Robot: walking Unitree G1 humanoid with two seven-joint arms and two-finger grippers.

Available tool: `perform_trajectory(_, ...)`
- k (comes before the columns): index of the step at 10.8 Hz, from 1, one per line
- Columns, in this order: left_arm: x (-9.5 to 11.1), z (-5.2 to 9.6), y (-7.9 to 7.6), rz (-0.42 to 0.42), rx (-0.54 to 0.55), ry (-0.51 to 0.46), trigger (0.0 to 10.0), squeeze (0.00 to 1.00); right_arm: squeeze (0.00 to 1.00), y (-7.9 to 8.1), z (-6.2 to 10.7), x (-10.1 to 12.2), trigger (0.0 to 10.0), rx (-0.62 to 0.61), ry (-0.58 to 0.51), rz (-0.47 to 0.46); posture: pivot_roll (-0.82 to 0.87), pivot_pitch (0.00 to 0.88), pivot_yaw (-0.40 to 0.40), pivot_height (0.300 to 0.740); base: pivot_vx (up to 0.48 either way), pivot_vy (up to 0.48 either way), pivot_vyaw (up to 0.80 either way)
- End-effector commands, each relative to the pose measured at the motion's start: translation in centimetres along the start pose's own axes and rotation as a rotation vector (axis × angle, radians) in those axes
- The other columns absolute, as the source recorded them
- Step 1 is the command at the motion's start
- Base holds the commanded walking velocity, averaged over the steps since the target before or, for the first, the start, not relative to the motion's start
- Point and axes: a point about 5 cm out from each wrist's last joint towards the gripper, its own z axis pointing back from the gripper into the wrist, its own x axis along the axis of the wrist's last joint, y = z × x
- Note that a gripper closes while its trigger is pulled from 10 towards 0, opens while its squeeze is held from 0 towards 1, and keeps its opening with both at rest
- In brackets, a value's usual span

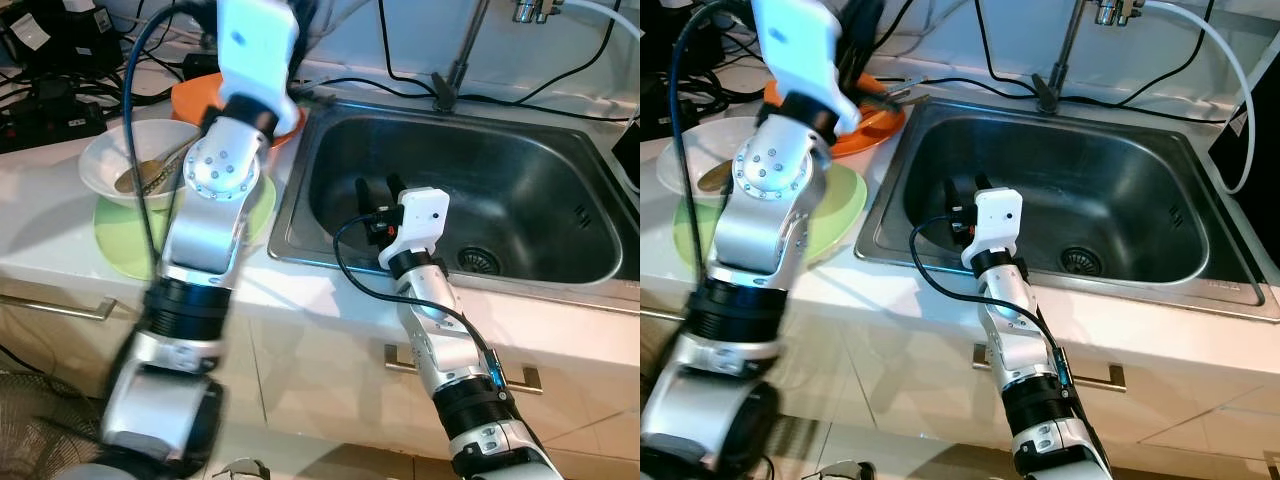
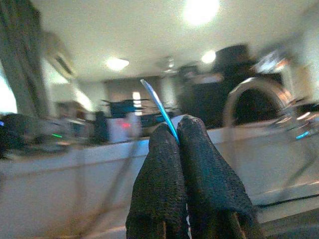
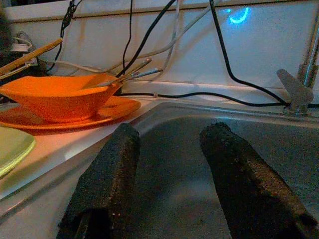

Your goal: Kitchen organization

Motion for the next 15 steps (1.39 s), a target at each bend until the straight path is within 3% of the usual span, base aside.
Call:
perform_trajectory(1, 0.2, -0.4, -0.4, 0.072, -0.046, 0.002, 10.0, 0.00, 0.00, -0.3, -0.1, 0.0, 10.0, -0.005, -0.001, -0.010, 0.07, 0.035, -0.041, 0.740, 0.000, 0.000, 0.00)
perform_trajectory(2, -0.6, 0.1, -1.0, 0.138, -0.060, 0.025, 10.0, 0.00, 0.69, -0.3, -0.1, 0.0, 10.0, -0.003, -0.005, -0.014, 0.06, 0.030, -0.037, 0.740, 0.000, 0.000, 0.00)
perform_trajectory(3, -2.3, 1.0, -1.5, 0.198, -0.069, 0.079, 10.0, 0.00, 1.00, -0.4, -0.3, 0.7, 10.0, 0.020, -0.029, -0.008, 0.04, 0.026, -0.035, 0.740, 0.000, 0.000, 0.00)
perform_trajectory(5, -2.9, 1.6, -1.9, 0.194, -0.094, 0.111, 10.0, 0.00, 1.00, -0.6, -0.3, 1.5, 10.0, 0.092, -0.048, 0.000, 0.03, 0.022, -0.028, 0.740, 0.000, 0.000, 0.00)
perform_trajectory(6, -3.0, 1.7, -2.2, 0.209, -0.111, 0.119, 10.0, 0.00, 0.92, -0.9, 0.0, 1.8, 10.0, 0.131, -0.049, -0.008, 0.03, 0.016, -0.022, 0.740, 0.000, 0.000, 0.00)
perform_trajectory(7, -3.3, 1.9, -2.3, 0.232, -0.114, 0.124, 10.0, 0.00, 0.00, -0.9, 0.1, 2.3, 10.0, 0.166, -0.059, -0.045, 0.02, 0.011, -0.018, 0.740, 0.000, 0.000, 0.00)
perform_trajectory(10, -3.6, 2.1, -3.0, 0.282, -0.161, 0.136, 10.0, 0.00, 0.00, 0.3, 0.3, 2.8, 10.0, 0.282, -0.058, -0.084, 0.01, 0.000, -0.012, 0.740, 0.000, 0.000, 0.00)
perform_trajectory(12, -3.8, 2.4, -4.1, 0.301, -0.240, 0.157, 10.0, 0.00, 0.00, 1.2, 0.1, 2.7, 10.0, 0.287, -0.055, -0.095, 0.01, 0.000, -0.011, 0.740, 0.000, 0.000, 0.00)
perform_trajectory(15, -3.7, 2.8, -5.0, 0.330, -0.300, 0.168, 10.0, 0.00, 0.00, 1.2, -0.1, 2.6, 10.0, 0.240, -0.047, -0.088, 0.02, 0.000, -0.007, 0.740, 0.000, 0.000, 0.00)
